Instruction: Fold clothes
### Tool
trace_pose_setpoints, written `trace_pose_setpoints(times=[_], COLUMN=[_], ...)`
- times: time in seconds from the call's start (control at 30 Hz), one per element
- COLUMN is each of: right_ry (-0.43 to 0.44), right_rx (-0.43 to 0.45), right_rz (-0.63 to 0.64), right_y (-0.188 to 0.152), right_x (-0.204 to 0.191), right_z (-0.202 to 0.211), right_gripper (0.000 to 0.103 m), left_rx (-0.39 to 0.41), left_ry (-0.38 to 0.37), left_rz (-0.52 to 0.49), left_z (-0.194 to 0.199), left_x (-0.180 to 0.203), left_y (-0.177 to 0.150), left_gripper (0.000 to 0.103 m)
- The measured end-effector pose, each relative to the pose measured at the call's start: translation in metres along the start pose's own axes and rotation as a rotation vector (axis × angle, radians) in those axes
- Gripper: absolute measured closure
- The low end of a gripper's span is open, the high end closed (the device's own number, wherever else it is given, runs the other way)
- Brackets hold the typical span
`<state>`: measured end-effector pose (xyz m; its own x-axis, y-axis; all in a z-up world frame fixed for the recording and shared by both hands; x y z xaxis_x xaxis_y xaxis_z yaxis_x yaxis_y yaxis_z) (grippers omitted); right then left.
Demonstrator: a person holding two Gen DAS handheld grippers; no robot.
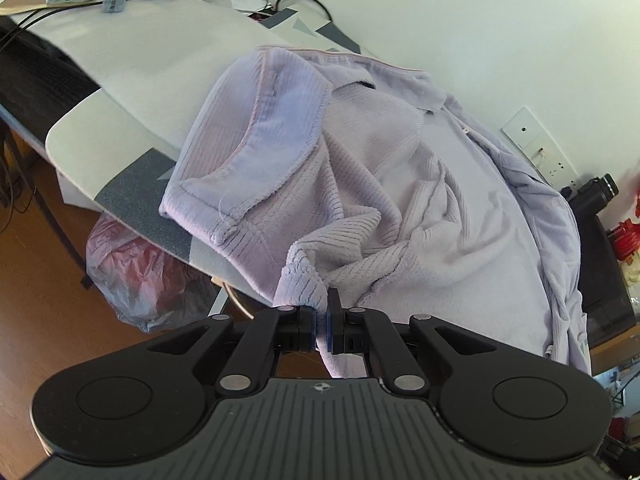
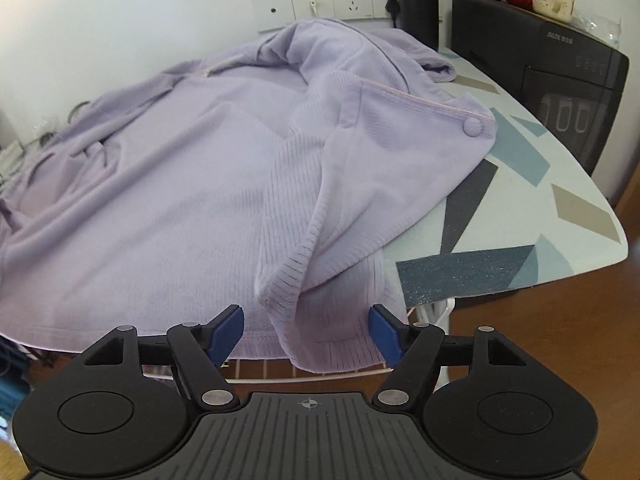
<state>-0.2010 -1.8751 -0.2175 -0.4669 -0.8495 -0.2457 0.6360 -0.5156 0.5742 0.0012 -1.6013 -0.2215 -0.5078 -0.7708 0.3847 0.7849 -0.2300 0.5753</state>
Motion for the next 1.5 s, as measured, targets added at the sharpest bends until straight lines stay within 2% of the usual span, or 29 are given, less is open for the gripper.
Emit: trace_pose_setpoints(times=[0.03,0.07,0.1,0.13,0.17,0.23,0.3,0.37,0.4,0.53,0.6,0.7,0.77,0.87,0.93,1.0,1.03,1.07,1.1,1.13,1.17,1.2,1.27,1.33,1.5], right_ry=[-0.019,-0.038,-0.055,-0.068,-0.094,-0.205,-0.238,-0.240,-0.249,-0.303,-0.334,-0.356,-0.382,-0.405,-0.411,-0.424,-0.430,-0.440,-0.461,-0.478,-0.482,-0.480,-0.465,-0.409,-0.267], right_rx=[0.002,0.005,0.009,0.025,0.066,0.190,0.312,0.368,0.377,0.234,0.208,0.208,0.208,0.177,0.152,0.130,0.118,0.108,0.099,0.094,0.106,0.126,0.159,0.202,0.309], right_rz=[0.014,0.027,0.035,0.021,-0.008,-0.078,-0.181,-0.268,-0.295,-0.280,-0.288,-0.314,-0.290,-0.279,-0.278,-0.280,-0.281,-0.285,-0.301,-0.317,-0.330,-0.337,-0.334,-0.324,-0.257], right_y=[0.001,0.003,0.005,0.010,0.016,0.027,0.038,0.043,0.044,0.027,0.015,0.007,0.006,0.006,0.004,0.003,0.003,0.003,0.003,0.004,0.004,0.005,0.011,0.027,0.077], right_x=[0.000,0.000,0.001,0.006,0.013,0.028,0.046,0.063,0.070,0.085,0.085,0.085,0.082,0.084,0.086,0.087,0.088,0.089,0.090,0.091,0.090,0.088,0.080,0.065,0.022], right_z=[-0.002,-0.003,-0.004,0.001,0.008,0.031,0.060,0.081,0.088,0.071,0.065,0.060,0.055,0.043,0.037,0.030,0.027,0.025,0.024,0.024,0.027,0.032,0.042,0.055,0.083], right_gripper=[0.047,0.066,0.093,0.096,0.096,0.097,0.097,0.097,0.097,0.097,0.097,0.097,0.097,0.097,0.097,0.096,0.095,0.085,0.069,0.059,0.041,0.036,0.036,0.036,0.034], left_rx=[0.011,0.023,0.043,0.063,0.082,0.138,0.205,0.239,0.205,0.062,0.007,-0.064,-0.082,-0.106,-0.113,-0.129,-0.143,-0.158,-0.164,-0.170,-0.170,-0.164,-0.129,-0.085,0.019], left_ry=[-0.006,-0.012,-0.027,-0.045,-0.066,-0.087,-0.091,-0.078,-0.064,-0.007,0.016,-0.003,0.026,0.018,0.023,0.024,0.027,0.028,0.017,0.005,-0.016,-0.042,-0.093,-0.135,-0.210], left_rz=[-0.012,-0.024,-0.028,-0.022,-0.012,-0.015,-0.041,-0.063,-0.059,-0.038,-0.045,-0.061,-0.127,-0.094,-0.109,-0.127,-0.130,-0.134,-0.141,-0.149,-0.162,-0.180,-0.203,-0.211,-0.239], left_z=[0.002,0.005,0.010,0.016,0.023,0.041,0.061,0.073,0.068,0.050,0.045,0.038,0.031,0.021,0.020,0.018,0.017,0.016,0.018,0.020,0.024,0.029,0.042,0.051,0.069], left_x=[0.001,0.001,0.001,0.000,-0.001,0.001,0.004,0.003,-0.003,-0.022,-0.026,-0.027,-0.021,-0.027,-0.027,-0.026,-0.025,-0.023,-0.021,-0.019,-0.016,-0.011,-0.002,0.005,0.025], left_y=[0.001,0.003,0.006,0.010,0.016,0.026,0.036,0.038,0.032,0.004,-0.012,-0.031,-0.039,-0.038,-0.037,-0.037,-0.036,-0.035,-0.034,-0.033,-0.030,-0.027,-0.018,-0.004,0.042], left_gripper=[0.099,0.099,0.099,0.099,0.099,0.099,0.099,0.099,0.099,0.099,0.099,0.099,0.099,0.099,0.098,0.096,0.090,0.087,0.083,0.081,0.080,0.079,0.074,0.065,0.062])
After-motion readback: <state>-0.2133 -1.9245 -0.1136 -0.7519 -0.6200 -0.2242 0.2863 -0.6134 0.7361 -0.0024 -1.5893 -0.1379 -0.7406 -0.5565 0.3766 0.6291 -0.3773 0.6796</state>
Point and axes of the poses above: each gripper's, at about its wrist camera, not at the fingertips, and z roughly against the way its jaws point, x to its right, y to its top, the point moved 1 cm from there along -z, roughly the way its jaws point, and after that the axes turned 9 degrees about -z, right-handed, at the moved point
